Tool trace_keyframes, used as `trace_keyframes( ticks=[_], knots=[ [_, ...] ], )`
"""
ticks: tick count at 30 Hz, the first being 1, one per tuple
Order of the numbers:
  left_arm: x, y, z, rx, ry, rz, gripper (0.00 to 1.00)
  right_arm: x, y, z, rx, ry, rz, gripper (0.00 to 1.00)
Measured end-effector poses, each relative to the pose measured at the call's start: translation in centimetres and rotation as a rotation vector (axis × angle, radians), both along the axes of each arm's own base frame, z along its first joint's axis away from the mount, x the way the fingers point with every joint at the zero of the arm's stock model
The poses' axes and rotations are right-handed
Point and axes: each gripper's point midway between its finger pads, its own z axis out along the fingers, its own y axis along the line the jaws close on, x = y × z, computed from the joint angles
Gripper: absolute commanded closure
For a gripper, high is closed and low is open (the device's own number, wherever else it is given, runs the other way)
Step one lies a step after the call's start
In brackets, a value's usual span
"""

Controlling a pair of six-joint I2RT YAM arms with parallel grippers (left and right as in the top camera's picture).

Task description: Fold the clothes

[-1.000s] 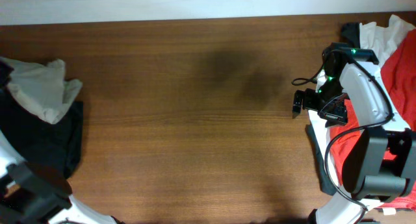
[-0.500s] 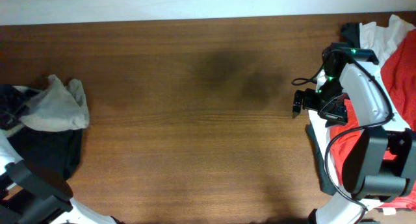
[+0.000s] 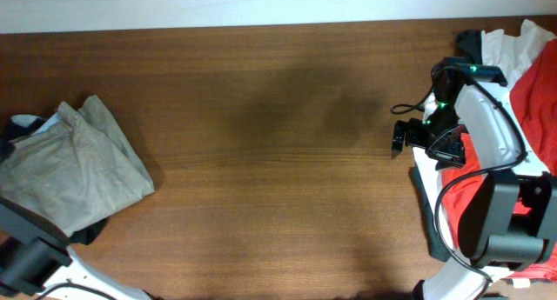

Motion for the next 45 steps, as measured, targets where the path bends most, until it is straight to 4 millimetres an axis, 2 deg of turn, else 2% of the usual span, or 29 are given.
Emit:
trace_keyframes(
  ticks=[2, 3, 6, 7, 10, 13, 14, 15, 17, 19, 21, 23, 25, 27, 29, 30, 32, 33, 34, 35, 39, 41, 42, 43, 45],
  knots=[
    [-0.1, 1.7, -2.1, -0.004, -0.004, 0.019, 0.01, 0.0, 0.0, 0.0, 0.0, 0.001, 0.0, 0.01],
    [0.7, 2.8, -2.9, 0.005, -0.04, -0.002, 0.02, -0.1, 0.0, 0.0, 0.001, 0.004, 0.0, 0.01],
    [3.3, 2.9, -5.8, -0.055, -0.118, -0.124, 0.04, -0.1, 0.0, 0.0, 0.001, 0.004, 0.0, 0.01],
    [3.6, 2.6, -7.4, -0.086, -0.118, -0.144, 0.23, -0.1, 0.0, 0.0, 0.001, 0.004, 0.0, 0.01],
    [4.1, 2.0, -10.1, -0.146, -0.119, -0.167, 0.64, -0.1, 0.0, 0.0, 0.001, 0.004, 0.0, 0.01],
    [5.1, 1.0, -10.1, -0.2, -0.186, -0.193, 0.64, -0.1, 0.0, 0.0, 0.001, 0.004, 0.0, 0.01],
    [5.5, 0.7, -10.0, -0.22, -0.213, -0.2, 0.85, -0.1, 0.0, 0.0, 0.001, 0.004, 0.0, 0.01],
    [5.7, 0.5, -9.9, -0.233, -0.23, -0.205, 0.99, -0.1, 0.0, 0.0, 0.001, 0.004, 0.0, 0.01],
    [6.0, 0.0, -9.8, -0.257, -0.255, -0.218, 0.99, -0.1, 0.0, 0.0, 0.0, 0.004, 0.0, 0.01],
    [6.4, -0.4, -9.1, -0.267, -0.283, -0.228, 0.99, 0.0, 0.0, 0.0, 0.0, 0.0, 0.0, 0.01],
    [7.0, -0.7, -6.1, -0.252, -0.343, -0.251, 0.99, 0.2, 0.0, 0.0, -0.001, -0.006, 0.0, 0.01],
    [8.1, -1.5, -0.3, -0.181, -0.434, -0.301, 0.99, 0.3, 0.0, 0.0, -0.001, -0.011, 0.0, 0.01],
    [9.9, -2.5, 2.6, -0.165, -0.522, -0.363, 0.99, 0.3, 0.0, -0.1, -0.002, -0.011, 0.0, 0.01],
    [11.2, -3.5, 3.4, -0.175, -0.57, -0.405, 1.0, 0.3, 0.0, -0.1, -0.001, -0.011, 0.0, 0.01],
    [12.3, -2.2, 5.3, -0.091, -0.608, -0.426, 0.99, 0.3, 0.0, -0.1, -0.001, -0.011, 0.0, 0.01],
    [12.4, -1.4, 5.6, -0.051, -0.602, -0.421, 0.95, 0.3, 0.0, -0.1, -0.001, -0.011, 0.0, 0.01],
    [12.3, -0.1, 5.8, 0.017, -0.577, -0.406, 0.34, 0.3, 0.0, -0.1, -0.001, -0.011, 0.0, 0.01],
    [12.3, 0.2, 5.8, 0.035, -0.565, -0.412, 0.21, 0.3, 0.0, -0.1, -0.001, -0.011, 0.0, 0.01],
    [12.0, 0.2, 5.7, 0.032, -0.549, -0.401, 0.16, 0.3, 0.0, -0.1, -0.001, -0.011, 0.0, 0.01],
    [11.4, -0.2, 5.3, 0.004, -0.523, -0.39, 0.01, 0.3, 0.0, -0.1, -0.002, -0.011, 0.0, 0.01],
    [10.5, -0.8, 4.4, -0.019, -0.461, -0.382, 0.01, 0.3, 0.0, -0.1, -0.001, -0.011, 0.0, 0.01],
    [11.0, -3.2, 3.7, -0.05, -0.408, -0.442, 0.01, 0.3, 0.0, -0.1, -0.001, -0.012, 0.0, 0.01],
    [12.2, -5.0, 3.6, -0.056, -0.393, -0.498, 0.01, 0.4, -0.1, -0.1, -0.002, -0.018, 0.0, 0.01],
    [14.5, -9.0, 3.4, -0.072, -0.372, -0.6, 0.01, 0.8, -0.1, -0.1, -0.004, -0.031, 0.0, 0.01],
    [16.9, -15.2, 2.9, -0.093, -0.313, -0.732, 0.01, 1.3, -0.2, -0.2, -0.007, -0.053, 0.001, 0.01]
  ],
)
